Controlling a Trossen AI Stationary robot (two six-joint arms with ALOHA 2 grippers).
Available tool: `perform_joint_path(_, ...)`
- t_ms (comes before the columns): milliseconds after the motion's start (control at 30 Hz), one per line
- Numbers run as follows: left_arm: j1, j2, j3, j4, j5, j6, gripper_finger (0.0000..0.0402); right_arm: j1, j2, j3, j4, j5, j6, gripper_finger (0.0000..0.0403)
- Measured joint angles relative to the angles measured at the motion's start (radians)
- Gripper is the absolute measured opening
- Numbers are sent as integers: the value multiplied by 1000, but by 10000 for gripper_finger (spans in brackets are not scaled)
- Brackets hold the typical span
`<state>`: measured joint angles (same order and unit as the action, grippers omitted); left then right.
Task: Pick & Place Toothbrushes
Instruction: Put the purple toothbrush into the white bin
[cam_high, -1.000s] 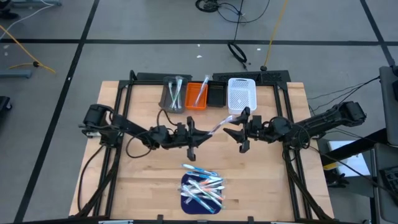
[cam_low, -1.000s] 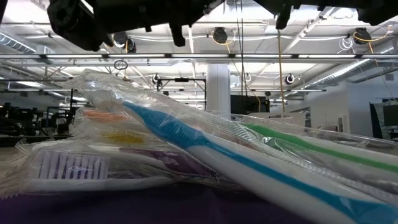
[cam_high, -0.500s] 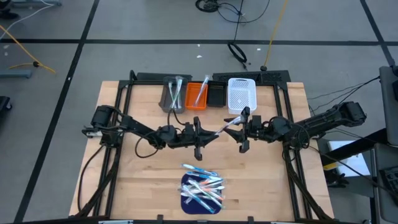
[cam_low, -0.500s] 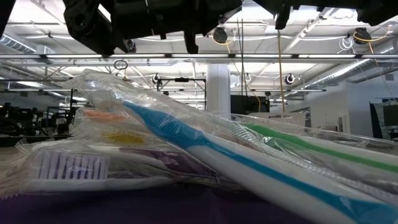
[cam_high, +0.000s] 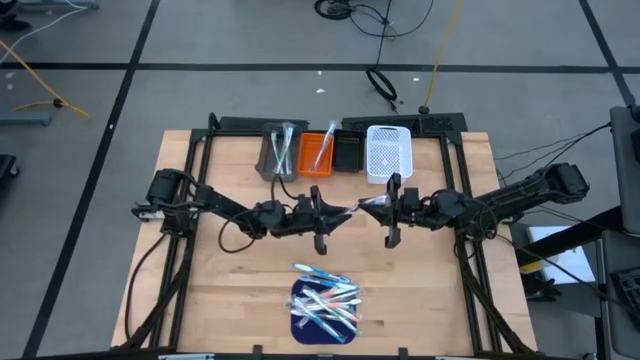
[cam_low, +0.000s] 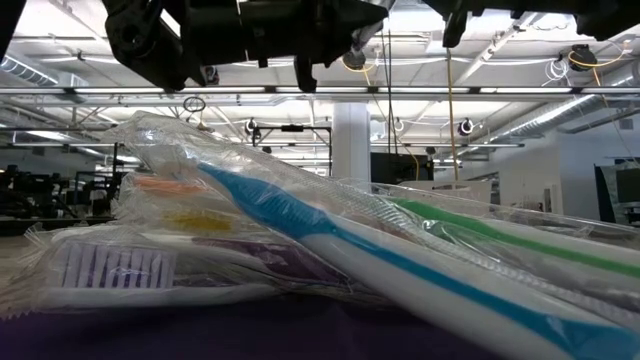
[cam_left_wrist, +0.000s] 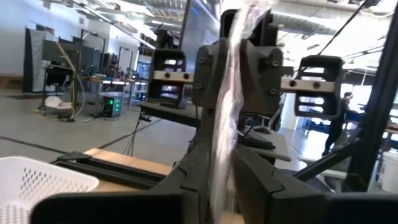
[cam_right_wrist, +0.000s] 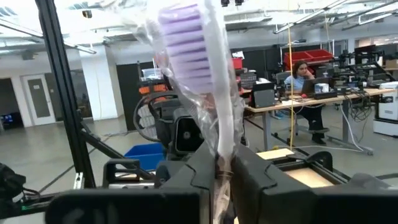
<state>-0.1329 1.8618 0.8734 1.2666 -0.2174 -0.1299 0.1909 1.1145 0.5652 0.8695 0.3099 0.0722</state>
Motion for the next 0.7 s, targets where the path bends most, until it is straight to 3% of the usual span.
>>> perform_joint_path(267,0,0,0,-35,-9,1,79,0,-7,0,-34,22,-7,19)
perform_joint_path(400,0,0,0,-36,-81,10,82,4,-53,0,-92,35,-13,19)
perform_joint_path(700,-1,-13,0,-42,-103,73,83,6,-223,0,-366,170,19,19)
